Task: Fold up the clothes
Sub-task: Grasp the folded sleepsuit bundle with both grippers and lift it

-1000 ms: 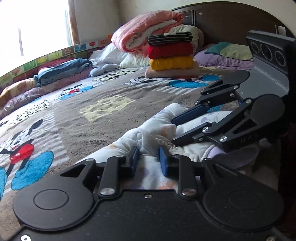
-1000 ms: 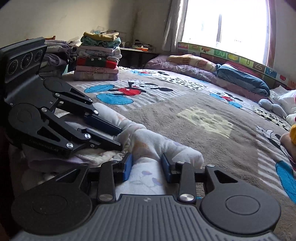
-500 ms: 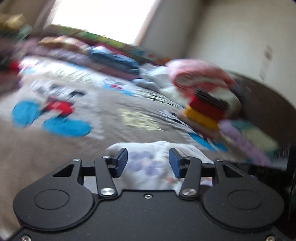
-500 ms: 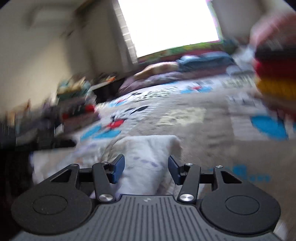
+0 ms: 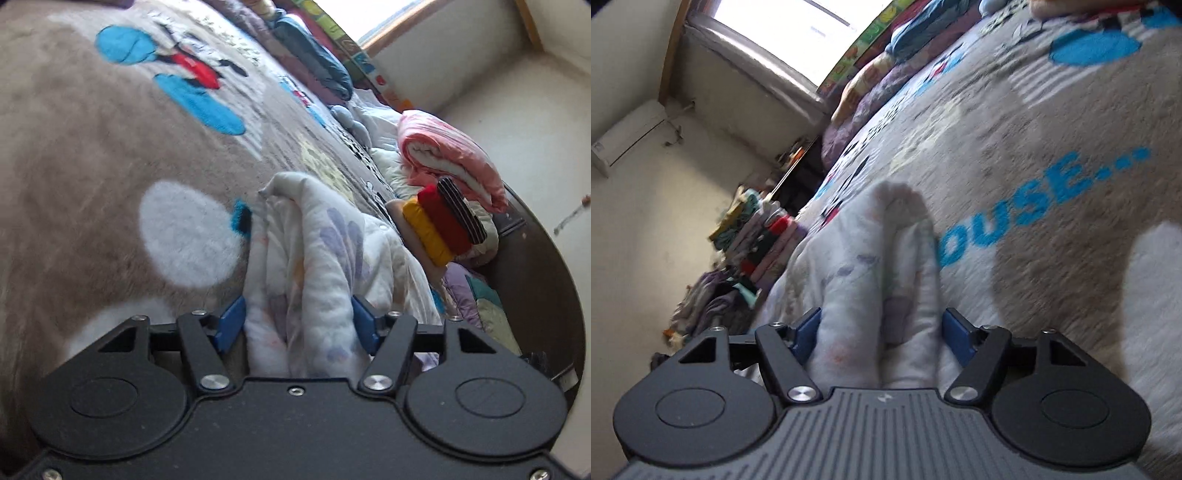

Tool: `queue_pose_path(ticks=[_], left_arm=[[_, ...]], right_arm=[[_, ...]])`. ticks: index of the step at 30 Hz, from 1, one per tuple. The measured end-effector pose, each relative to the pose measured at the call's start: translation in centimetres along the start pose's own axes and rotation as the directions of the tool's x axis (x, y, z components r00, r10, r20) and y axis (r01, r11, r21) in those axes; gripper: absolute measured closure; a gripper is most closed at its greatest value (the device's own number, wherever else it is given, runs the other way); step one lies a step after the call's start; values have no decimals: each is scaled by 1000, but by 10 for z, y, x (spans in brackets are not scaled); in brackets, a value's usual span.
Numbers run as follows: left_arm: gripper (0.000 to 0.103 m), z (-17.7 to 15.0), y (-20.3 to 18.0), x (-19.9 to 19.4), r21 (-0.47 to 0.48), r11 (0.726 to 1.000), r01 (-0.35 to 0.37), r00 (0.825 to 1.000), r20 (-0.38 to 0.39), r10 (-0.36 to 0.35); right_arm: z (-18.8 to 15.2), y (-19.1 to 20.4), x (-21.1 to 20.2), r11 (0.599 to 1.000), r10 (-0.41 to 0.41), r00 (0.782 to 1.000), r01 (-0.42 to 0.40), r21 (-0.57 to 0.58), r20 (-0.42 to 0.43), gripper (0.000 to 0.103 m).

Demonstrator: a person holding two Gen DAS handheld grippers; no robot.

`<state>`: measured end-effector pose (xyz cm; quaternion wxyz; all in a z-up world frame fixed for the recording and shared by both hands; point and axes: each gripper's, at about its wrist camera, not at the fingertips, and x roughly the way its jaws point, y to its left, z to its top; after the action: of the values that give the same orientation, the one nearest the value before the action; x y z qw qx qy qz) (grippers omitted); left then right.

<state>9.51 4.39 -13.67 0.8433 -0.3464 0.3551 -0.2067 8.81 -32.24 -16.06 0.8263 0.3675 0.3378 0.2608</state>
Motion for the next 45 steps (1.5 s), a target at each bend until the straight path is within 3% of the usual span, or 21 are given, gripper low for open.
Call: queue_pose_path(ticks=[2,4,8,12,14,15,16,18,20,25,28,31,32,34,37,40,45], left_arm=[[42,-2,-2,4,7,1000,-7,1000,3,7],[51,-5,-9,11,73,997,-22,1000,17,20],[66,-7,-13,9,93,996,16,998,61,-21],[67,-1,-19,-8,103,994,44,991,118,-56],[47,-2,-12,-1,97,995,16,994,104,-26],[46,-2,-8,4,94,996,-1,996,93,-8],[45,-3,-4,9,91,996,-18,997,82,11],[42,1,-10,-2,63,998,-23,996,88,18],[31,3,-13,-19,64,998,19,993,117,-26],[27,7,5,-31,-68,994,81,988,140,-71],[27,6,11,-18,-119,990,71,994,88,-61],[31,2,2,-2,-61,998,24,998,63,-20],[43,1,-2,2,-49,998,26,998,53,-23],[51,3,-5,1,-45,998,40,997,62,-37],[63,6,-9,-2,-42,997,63,995,83,-59],[65,9,-12,-5,-38,996,85,991,103,-81],[65,19,-18,-14,-16,993,119,980,160,-115]], right_arm=[[-5,5,1,999,-7,1000,6,-32,-9,34],[-6,3,3,999,-9,1000,8,-36,-5,38],[-5,8,1,998,49,999,-49,-27,22,57],[-4,13,-2,994,108,993,-107,-19,50,62],[-2,10,-5,992,122,989,-124,18,77,58],[-3,3,0,998,50,996,-52,28,68,53],[-5,-3,7,1000,-13,999,13,22,42,56],[-6,3,5,1000,-8,999,9,-18,54,52],[-7,14,-2,999,-6,998,8,-34,65,39],[-5,9,-25,996,69,984,-76,36,161,34],[-2,3,-18,995,69,986,-79,62,150,27],[-4,0,-5,997,36,993,-43,62,109,33],[-5,-1,-1,998,25,995,-31,61,95,34],[-7,4,8,997,46,996,-50,56,75,36],[-7,15,13,998,65,995,-66,12,70,49],[-6,25,12,996,81,992,-78,-30,97,56],[3,43,15,987,146,979,-135,-84,144,57]])
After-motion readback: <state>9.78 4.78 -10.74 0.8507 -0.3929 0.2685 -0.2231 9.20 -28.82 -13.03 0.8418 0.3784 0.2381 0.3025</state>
